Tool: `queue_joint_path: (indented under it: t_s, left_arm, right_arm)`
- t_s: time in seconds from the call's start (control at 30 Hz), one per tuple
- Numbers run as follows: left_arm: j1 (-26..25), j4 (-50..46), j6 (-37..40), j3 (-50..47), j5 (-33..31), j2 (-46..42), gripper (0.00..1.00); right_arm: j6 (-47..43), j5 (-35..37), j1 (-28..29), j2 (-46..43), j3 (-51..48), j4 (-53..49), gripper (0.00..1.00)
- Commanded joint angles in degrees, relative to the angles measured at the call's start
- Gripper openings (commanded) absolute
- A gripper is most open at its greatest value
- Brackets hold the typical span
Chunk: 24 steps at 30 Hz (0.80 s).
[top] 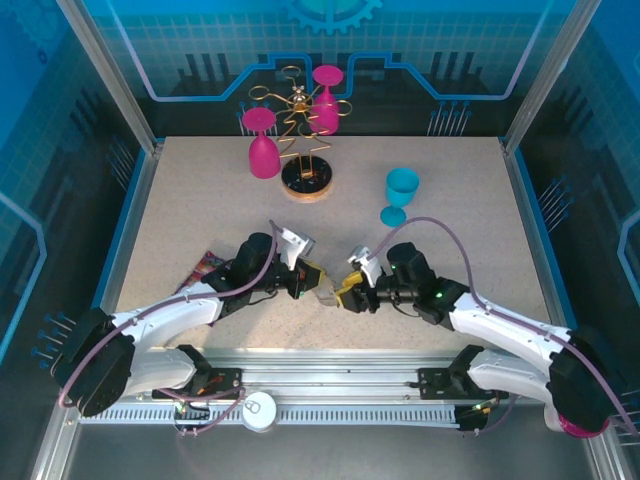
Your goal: Put the keys on the keyring
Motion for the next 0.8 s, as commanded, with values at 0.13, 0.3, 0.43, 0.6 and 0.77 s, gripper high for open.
queue_joint_path:
  t_s: [0.13, 0.3, 0.43, 0.6, 0.77]
  left_arm:
    - [0.4, -14.6, -16.9, 7.2, -3.4, 0.4, 0.0]
    - [0.4, -21.3, -21.8, 10.4, -3.3, 0.2, 0.0]
    - [0.5, -26.9, -26.6, 12.7, -3.8, -0.9, 0.0]
    - [0.7, -30.4, -40.9, 14.4, -2.8, -0.9, 0.0]
    - [2.3, -34.5, -56.6, 16.0, 0.4, 0.3, 0.0]
  right_arm:
    - [0.2, 8.9, 4.7, 8.3, 5.0, 5.2, 0.45]
    - [-0.9, 13.6, 4.8, 12.0, 6.8, 5.2, 0.28]
    - [-2.0, 17.0, 3.4, 11.9, 6.7, 5.2, 0.19]
    - [-4.9, 13.2, 2.9, 11.7, 6.8, 9.0, 0.26]
    - [-8.4, 14.3, 3.0, 7.4, 2.8, 11.9, 0.4]
